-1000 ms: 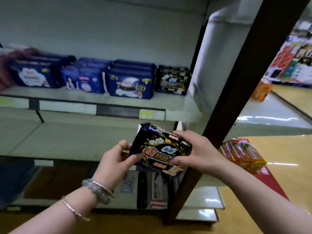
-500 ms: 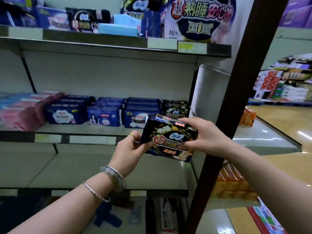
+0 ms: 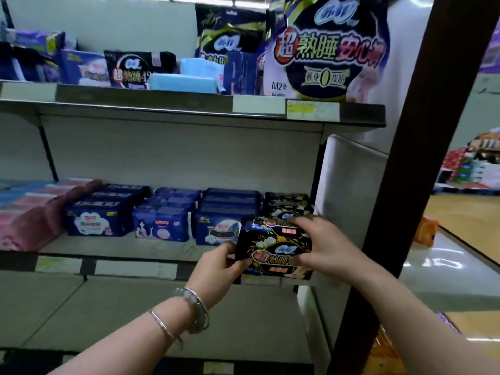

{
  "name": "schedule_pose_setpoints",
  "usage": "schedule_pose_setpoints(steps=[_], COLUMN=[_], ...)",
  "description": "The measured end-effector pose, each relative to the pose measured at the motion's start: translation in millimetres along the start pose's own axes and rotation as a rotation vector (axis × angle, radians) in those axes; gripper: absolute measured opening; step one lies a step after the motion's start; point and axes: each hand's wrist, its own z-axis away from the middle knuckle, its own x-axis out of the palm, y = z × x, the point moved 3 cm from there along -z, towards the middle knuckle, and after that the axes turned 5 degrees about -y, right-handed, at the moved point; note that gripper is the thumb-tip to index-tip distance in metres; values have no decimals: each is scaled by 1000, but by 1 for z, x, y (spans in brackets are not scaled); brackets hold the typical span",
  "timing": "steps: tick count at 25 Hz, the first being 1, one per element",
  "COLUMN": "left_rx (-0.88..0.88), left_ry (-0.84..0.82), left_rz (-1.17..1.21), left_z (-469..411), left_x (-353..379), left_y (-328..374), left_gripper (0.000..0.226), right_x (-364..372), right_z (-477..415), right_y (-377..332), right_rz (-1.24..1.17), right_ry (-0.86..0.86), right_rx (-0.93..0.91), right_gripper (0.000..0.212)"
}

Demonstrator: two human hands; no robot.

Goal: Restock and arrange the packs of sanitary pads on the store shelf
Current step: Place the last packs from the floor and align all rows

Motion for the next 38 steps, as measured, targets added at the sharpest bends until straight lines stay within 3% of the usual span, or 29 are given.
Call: schedule_pose_setpoints(steps=[3, 7, 14, 23, 25, 29, 33, 35, 38], left_rx=[-38, 47, 280, 448, 563, 507, 467, 348, 140], left_ry=[-86, -95, -80, -109, -64, -154, -169, -181, -286], left_rz=[-133, -345, -415, -579, -660, -858, -905, -936, -1081], left_z=[-37, -78, -108, -147, -155, -177, -197, -210, -229], left_x=[21, 47, 63, 70, 73, 92, 115, 118, 126], left_y=[1, -6, -9, -2, 1, -5, -1, 4, 1], left_gripper=[20, 42, 44, 56, 58, 79, 67, 67, 73], right_x=[12, 34, 88, 97, 92, 71, 30, 27, 48], right_z=[-28, -69, -113, -141, -144, -148, -169, -192, -225], right_y=[36, 79, 91, 120, 123, 117, 108, 107, 109], right_rz=[70, 205, 244, 237, 252, 160, -168, -155, -45], right_ry=[22, 114, 122, 93, 46, -127, 85, 132, 47], right_rx=[58, 118, 416, 394, 376, 370, 344, 409, 394], right_gripper=[74, 55, 51, 46, 47, 57, 49, 49, 43])
